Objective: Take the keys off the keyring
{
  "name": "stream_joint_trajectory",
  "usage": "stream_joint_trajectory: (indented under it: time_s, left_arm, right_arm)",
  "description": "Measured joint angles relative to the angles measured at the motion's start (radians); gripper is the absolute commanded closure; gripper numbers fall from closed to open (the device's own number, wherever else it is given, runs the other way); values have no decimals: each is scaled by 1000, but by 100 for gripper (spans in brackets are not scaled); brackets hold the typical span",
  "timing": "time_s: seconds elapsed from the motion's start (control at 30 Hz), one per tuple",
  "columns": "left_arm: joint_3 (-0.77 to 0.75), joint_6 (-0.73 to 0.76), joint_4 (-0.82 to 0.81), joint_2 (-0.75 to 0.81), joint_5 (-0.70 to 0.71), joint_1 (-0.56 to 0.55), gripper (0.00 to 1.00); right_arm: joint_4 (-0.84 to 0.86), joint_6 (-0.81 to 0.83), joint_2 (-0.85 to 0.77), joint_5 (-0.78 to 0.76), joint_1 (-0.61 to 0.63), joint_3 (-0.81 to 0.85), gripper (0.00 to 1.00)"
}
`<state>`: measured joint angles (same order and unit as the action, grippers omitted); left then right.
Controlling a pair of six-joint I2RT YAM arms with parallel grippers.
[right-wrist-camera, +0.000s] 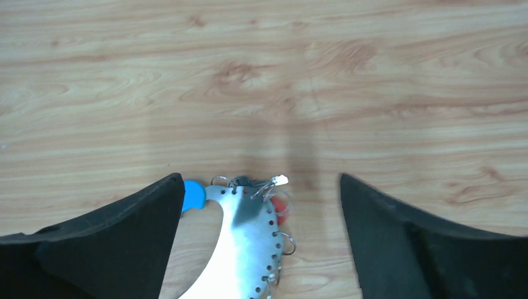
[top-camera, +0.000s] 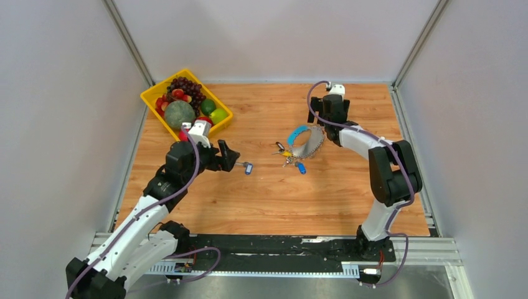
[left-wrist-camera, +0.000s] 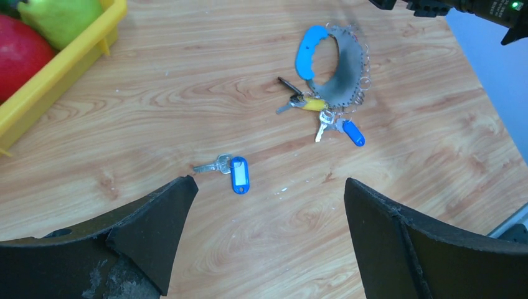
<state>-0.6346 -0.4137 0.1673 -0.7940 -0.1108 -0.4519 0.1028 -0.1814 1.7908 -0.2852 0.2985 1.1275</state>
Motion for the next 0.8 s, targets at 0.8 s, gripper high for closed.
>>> stream_joint_trajectory:
  time_s: [0.8]
  left_arm:
    - [-380,-50,372,130,506,0,0]
  right_arm:
    - [-208,-15,-1047,-5,-21,-212,0]
